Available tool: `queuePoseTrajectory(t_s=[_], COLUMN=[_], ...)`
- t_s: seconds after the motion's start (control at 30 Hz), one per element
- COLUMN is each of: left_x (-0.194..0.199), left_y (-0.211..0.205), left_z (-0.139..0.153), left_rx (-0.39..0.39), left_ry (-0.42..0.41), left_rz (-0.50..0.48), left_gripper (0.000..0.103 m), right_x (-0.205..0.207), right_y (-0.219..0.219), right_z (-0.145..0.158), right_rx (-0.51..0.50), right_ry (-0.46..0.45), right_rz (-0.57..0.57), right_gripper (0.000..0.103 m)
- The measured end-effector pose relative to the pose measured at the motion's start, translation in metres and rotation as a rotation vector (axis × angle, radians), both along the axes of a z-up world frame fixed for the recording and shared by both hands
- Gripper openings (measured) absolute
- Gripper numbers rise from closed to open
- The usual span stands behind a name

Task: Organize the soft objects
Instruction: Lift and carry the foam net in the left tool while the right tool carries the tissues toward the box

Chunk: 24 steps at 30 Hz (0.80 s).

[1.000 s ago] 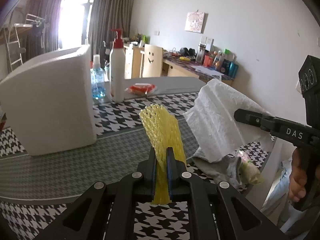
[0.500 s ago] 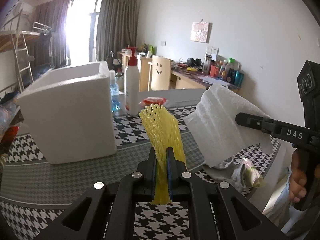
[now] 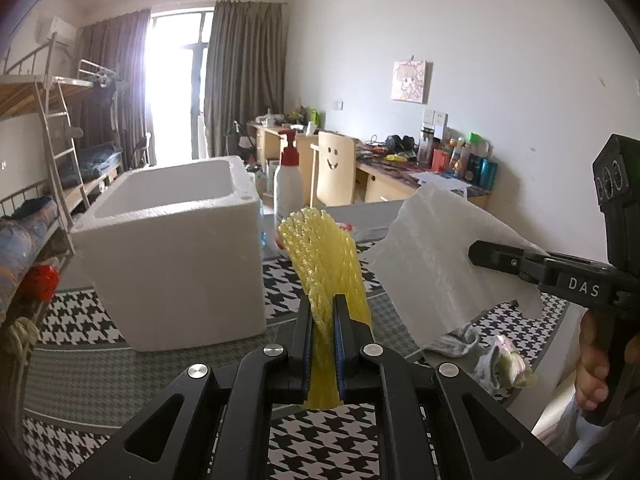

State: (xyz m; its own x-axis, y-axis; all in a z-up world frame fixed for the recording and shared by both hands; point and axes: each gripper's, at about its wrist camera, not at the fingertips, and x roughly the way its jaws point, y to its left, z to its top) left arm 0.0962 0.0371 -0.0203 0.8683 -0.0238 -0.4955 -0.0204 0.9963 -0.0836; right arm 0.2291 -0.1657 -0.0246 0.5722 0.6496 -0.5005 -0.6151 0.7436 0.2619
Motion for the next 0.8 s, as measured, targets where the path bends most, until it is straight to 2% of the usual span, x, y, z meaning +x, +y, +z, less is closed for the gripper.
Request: queuePoseTrajectory(t_s=[0.8], left_x=[-0.003], left_y=[0.022], left_z=[0.034], left_rx=[0.025], left_ry=[-0.080], left_rz=[0.034], left_gripper=[0.009], right_x=[0.003], right_y=[0.023], right_z=[0.025], right_rx=[-0.006], right_ry=[-0.072], right_rz=[0.042], right_gripper=[0.005])
